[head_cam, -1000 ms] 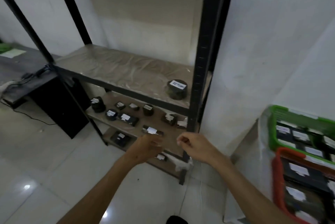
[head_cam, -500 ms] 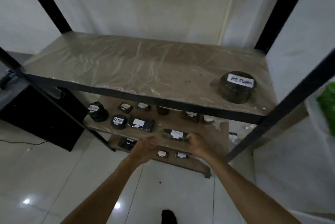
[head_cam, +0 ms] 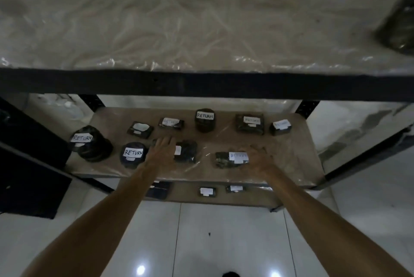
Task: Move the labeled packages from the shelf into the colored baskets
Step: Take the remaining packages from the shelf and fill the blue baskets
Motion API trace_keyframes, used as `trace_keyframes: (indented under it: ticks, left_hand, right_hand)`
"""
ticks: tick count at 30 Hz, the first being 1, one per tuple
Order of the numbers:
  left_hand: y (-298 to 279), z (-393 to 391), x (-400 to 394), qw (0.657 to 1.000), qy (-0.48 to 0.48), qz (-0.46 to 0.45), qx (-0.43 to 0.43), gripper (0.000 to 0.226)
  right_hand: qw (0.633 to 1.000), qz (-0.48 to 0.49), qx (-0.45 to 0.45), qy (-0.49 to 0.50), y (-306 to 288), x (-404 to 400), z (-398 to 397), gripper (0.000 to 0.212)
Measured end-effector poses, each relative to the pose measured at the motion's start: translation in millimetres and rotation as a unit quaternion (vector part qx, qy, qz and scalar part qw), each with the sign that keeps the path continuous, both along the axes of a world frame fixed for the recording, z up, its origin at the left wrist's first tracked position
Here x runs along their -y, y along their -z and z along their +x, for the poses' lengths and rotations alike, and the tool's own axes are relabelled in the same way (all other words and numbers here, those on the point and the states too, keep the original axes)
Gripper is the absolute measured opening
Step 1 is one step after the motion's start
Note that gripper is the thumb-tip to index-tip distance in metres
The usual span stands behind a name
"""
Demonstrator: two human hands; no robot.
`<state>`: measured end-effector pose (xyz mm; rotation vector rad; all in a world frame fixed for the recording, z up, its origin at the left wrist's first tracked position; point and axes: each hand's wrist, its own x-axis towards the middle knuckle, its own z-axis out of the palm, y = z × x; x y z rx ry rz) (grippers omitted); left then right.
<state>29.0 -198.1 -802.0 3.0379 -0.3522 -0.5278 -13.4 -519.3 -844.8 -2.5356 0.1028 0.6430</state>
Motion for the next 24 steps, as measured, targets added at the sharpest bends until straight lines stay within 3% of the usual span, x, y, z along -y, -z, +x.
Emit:
trace_keyframes:
  ticks: [4,9,13,18,24]
  left_hand:
    - [26,15,-20,0.999,0.028,0.015,0.038,0.079]
    - [8,-6,-24,0.99,0.023,-0.122,0.064,0.078]
    - [-46,-48,-16,0.985,0.024,-0.169,0.039,0.075]
    - [-136,-108,8,0.979,0.047,-0.195,-0.017,0.068]
    - [-226,-160,63,0.973,0.071,-0.219,-0.034,0.082]
  right_hand:
    - [0.997,-0.048,0.063,0.016,7,-15,8,0.058]
    - [0.995,-0.016,0.084,0.043,-8,-18,-24,0.048]
    - [0.994,0.011,0.094,0.052,-67,-24,-71,0.042]
    - [0.982,0.098,0.099,0.131,-162,-11,-147,0.038]
    - [0.953,0.141,0.129,0.234,-263,41,-243,0.042]
